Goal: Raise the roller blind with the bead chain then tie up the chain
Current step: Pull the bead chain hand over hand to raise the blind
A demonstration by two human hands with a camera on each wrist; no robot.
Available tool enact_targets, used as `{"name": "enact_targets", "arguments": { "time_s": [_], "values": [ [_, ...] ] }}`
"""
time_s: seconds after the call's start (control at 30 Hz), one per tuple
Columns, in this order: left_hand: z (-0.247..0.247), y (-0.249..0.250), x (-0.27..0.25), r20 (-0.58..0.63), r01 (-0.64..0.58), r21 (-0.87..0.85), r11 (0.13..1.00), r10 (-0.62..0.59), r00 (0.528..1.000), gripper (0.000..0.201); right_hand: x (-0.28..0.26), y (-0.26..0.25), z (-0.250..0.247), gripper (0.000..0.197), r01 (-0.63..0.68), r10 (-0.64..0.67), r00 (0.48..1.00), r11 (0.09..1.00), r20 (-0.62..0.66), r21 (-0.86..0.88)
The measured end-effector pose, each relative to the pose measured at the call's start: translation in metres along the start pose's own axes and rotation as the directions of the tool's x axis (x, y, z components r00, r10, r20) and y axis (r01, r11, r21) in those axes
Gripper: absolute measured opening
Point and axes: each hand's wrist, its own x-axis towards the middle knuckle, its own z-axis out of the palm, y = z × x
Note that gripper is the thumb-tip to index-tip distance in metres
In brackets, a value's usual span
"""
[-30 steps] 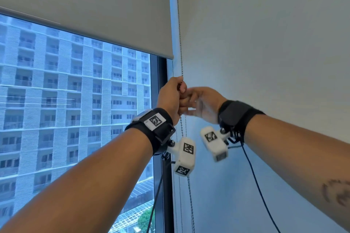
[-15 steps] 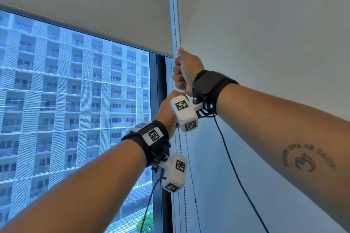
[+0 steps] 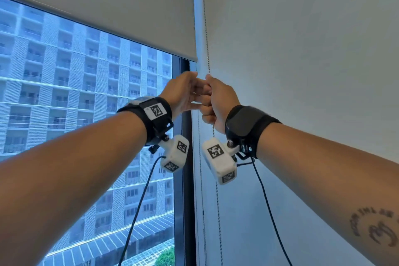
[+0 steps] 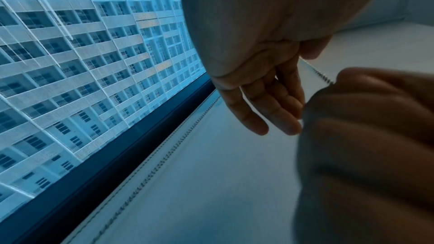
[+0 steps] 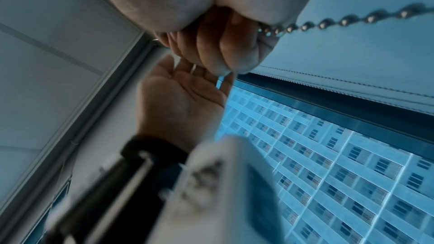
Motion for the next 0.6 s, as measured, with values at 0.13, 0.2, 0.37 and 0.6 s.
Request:
{"name": "enact_targets", "arguments": {
  "time_s": [0.13, 0.2, 0.37, 0.6],
  "values": [
    [0.005, 0.015, 0.008, -0.025, -0.014, 0.022, 1.000, 0.014, 1.000, 0.044, -0.010, 0.017, -0.002, 0.044, -0.044, 0.044, 0.999, 0.999, 0.029, -0.008],
    [0.009, 0.019, 0.010, -0.014, -0.017, 0.019, 1.000, 0.018, 1.000, 0.037, -0.013, 0.026, -0.005, 0.046, -0.072, 0.072, 0.996, 0.997, 0.052, -0.008],
    [0.016, 0.003, 0.006, 0.000, 0.048, -0.046, 0.998, -0.048, 0.999, 0.028, -0.010, 0.043, -0.019, 0.043, -0.093, 0.125, 0.979, 0.977, 0.160, -0.193],
    [0.028, -0.019, -0.001, -0.175, 0.043, -0.204, 0.978, -0.079, 0.981, 0.034, 0.020, 0.017, -0.041, 0.020, -0.084, 0.128, 0.986, 0.936, 0.108, -0.343]
  ]
}}
